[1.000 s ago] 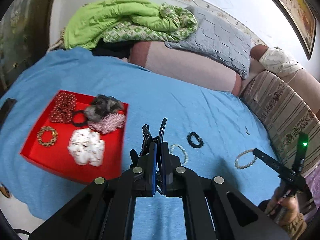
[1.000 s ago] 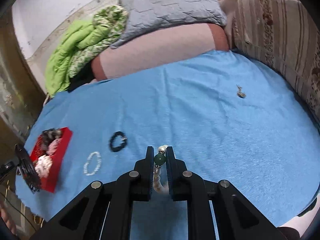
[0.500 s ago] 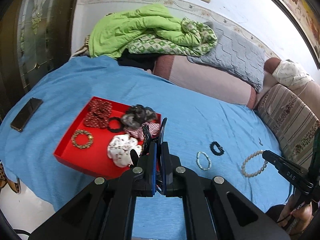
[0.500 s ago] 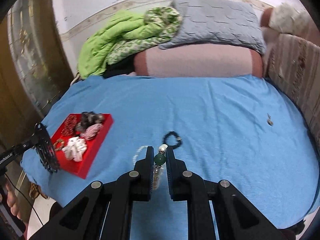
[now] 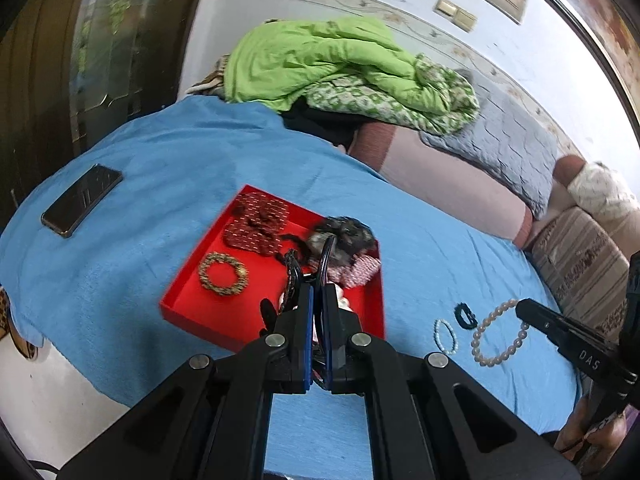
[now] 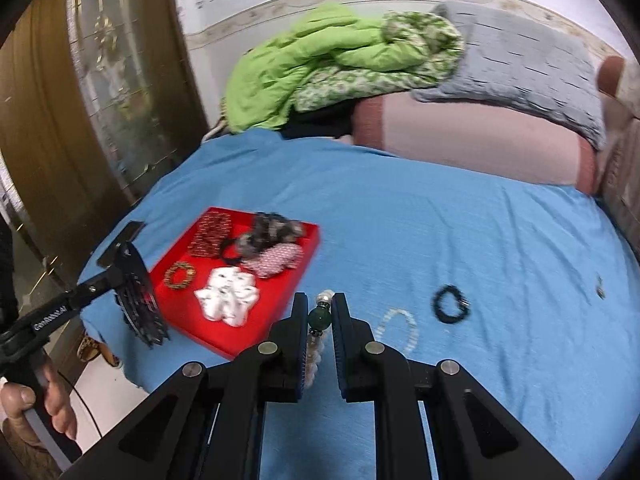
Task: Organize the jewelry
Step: 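Carry claw clip and pearl-green bracelet into the red tray and release both, then move both tools back toward the white pearl and black beaded bracelets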
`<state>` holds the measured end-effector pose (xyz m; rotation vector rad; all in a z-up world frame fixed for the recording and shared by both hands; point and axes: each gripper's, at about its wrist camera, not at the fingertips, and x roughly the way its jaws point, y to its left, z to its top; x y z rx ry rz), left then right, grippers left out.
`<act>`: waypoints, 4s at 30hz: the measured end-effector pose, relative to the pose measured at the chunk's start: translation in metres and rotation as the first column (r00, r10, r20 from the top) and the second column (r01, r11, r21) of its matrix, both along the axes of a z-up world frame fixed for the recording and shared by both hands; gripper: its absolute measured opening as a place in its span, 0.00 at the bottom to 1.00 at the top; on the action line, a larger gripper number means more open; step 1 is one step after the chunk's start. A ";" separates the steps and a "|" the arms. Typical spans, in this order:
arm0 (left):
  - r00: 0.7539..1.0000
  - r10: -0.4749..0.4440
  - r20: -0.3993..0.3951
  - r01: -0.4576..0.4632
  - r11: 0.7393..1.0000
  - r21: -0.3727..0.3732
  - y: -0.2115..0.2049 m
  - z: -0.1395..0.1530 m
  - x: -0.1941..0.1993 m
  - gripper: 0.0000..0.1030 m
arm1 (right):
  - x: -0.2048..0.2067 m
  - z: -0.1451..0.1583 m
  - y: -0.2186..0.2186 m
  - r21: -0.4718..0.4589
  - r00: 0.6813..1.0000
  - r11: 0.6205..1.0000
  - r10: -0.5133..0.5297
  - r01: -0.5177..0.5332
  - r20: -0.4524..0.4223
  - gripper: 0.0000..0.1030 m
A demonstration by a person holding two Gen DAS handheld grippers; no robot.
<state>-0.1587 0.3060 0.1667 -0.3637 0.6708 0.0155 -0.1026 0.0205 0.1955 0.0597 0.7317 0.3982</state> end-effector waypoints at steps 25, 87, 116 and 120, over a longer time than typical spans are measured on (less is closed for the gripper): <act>0.988 -0.030 -0.153 0.035 0.999 0.030 0.040 -0.065 0.074 0.04 | 0.062 -0.072 0.137 -0.060 0.968 0.977 0.194 -0.206 -0.160 0.13; 0.992 -0.060 -0.110 0.085 0.966 0.242 -0.093 -0.002 0.014 0.55 | 0.002 -0.071 -0.024 0.001 0.988 0.999 -0.043 0.043 -0.148 0.55; 0.891 -0.345 -0.295 0.387 0.917 0.096 -0.227 -0.087 0.111 0.56 | 0.052 -0.119 -0.172 0.040 0.931 0.954 -0.279 0.296 -0.235 0.56; 0.879 -0.360 -0.312 0.410 0.906 0.109 -0.240 -0.103 0.130 0.55 | 0.077 -0.123 -0.160 0.017 0.945 0.968 -0.240 0.250 -0.221 0.56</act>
